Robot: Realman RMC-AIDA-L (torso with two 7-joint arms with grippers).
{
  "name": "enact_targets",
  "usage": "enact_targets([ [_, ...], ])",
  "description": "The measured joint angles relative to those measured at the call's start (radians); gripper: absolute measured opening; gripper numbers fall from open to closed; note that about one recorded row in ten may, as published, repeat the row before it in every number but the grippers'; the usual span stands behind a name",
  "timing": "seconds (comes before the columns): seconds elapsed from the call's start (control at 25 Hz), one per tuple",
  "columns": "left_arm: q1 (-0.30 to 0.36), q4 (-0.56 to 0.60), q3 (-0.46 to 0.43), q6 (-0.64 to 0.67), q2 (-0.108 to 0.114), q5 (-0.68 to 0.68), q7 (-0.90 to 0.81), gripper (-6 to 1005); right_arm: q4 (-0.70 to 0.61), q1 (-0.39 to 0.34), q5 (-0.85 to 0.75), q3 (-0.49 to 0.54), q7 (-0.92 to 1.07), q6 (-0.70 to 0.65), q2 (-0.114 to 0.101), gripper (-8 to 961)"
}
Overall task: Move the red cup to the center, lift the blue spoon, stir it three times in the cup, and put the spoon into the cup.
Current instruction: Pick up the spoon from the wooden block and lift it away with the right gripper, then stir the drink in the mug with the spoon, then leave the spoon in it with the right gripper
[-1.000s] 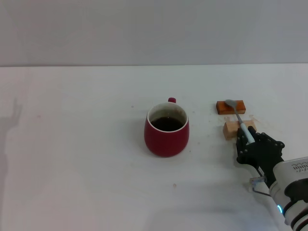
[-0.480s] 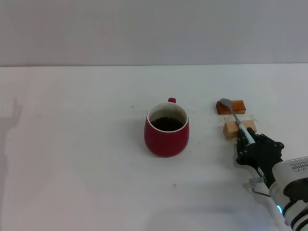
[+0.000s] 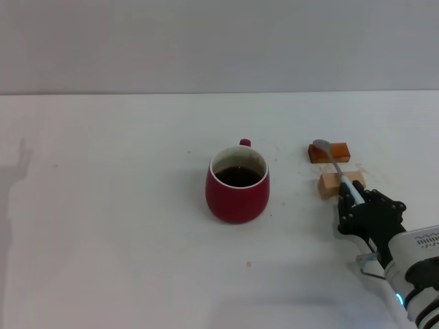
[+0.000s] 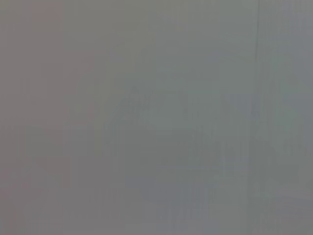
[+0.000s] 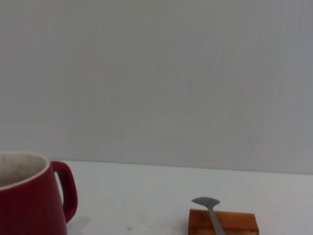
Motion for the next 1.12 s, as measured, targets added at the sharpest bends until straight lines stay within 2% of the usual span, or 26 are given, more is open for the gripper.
enact_targets([
  [0.36,-0.002,0.001,-0.002,-0.007,0.001,0.0,0.0,862,0.016,-0.004,-0.001,0.003,-0.001,-0.023,-0.005,163],
  [0.56,-0.004,0.001,-0.002,-0.01,0.002,0.0,0.001,862,0.083,-0.021,-0.001,0.012,-0.059,-0.028,-0.013,164],
  [0.84,-0.008,0.001,-0.004,-0.017,0.003,0.0,0.005,862,0.267,-0.101,0.0,0.097,-0.284,-0.03,-0.027,166],
  [1.08,-0.012,0.001,-0.012,-0.017,0.004,0.0,0.008,862,0.499,-0.196,0.002,0.187,-0.444,0.017,-0.068,168],
  [1.12,-0.012,0.001,-0.013,-0.018,0.004,0.0,0.009,862,0.565,-0.23,0.002,0.222,-0.509,0.046,-0.073,168],
])
